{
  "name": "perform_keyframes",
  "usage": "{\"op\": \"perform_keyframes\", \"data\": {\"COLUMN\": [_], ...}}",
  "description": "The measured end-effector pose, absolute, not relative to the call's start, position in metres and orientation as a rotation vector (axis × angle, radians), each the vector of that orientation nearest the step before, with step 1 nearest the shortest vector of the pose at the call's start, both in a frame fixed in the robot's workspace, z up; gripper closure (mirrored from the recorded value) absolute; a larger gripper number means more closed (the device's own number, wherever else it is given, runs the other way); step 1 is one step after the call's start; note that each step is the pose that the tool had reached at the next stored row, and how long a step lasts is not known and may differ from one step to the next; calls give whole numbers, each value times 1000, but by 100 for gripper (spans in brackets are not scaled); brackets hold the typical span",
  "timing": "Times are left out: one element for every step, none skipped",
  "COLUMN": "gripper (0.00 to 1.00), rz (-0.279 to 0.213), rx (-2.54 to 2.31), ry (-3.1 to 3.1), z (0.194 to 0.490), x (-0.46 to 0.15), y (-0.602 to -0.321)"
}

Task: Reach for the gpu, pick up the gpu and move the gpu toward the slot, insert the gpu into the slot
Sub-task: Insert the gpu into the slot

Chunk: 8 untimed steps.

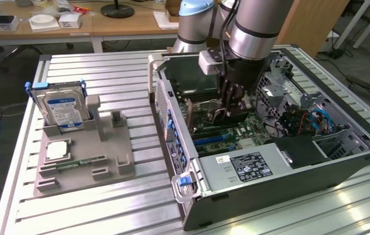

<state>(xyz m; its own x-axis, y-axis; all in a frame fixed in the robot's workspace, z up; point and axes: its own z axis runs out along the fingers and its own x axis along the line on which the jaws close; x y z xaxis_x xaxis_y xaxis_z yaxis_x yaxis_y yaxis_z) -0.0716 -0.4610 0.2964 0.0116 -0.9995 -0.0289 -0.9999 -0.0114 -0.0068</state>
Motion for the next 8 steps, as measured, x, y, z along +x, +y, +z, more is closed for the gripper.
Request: {"op": "perform_keyframes", "data": {"gripper": [74, 74, 74, 74, 74, 74, 74, 74], "rz": [25, 25, 25, 25, 25, 25, 25, 25], "rx": [-2216, -2216, -2216, -2216, -2216, -2216, -2216, -2216], "ry": [2191, 2191, 2191, 2191, 2191, 2191, 2191, 2191], "z": [295, 294, 293, 292, 291, 289, 288, 287], "x": [-72, -73, -74, -74, -74, -74, -74, -74], "y": [-461, -461, -461, -461, -461, -462, -462, -462]}}
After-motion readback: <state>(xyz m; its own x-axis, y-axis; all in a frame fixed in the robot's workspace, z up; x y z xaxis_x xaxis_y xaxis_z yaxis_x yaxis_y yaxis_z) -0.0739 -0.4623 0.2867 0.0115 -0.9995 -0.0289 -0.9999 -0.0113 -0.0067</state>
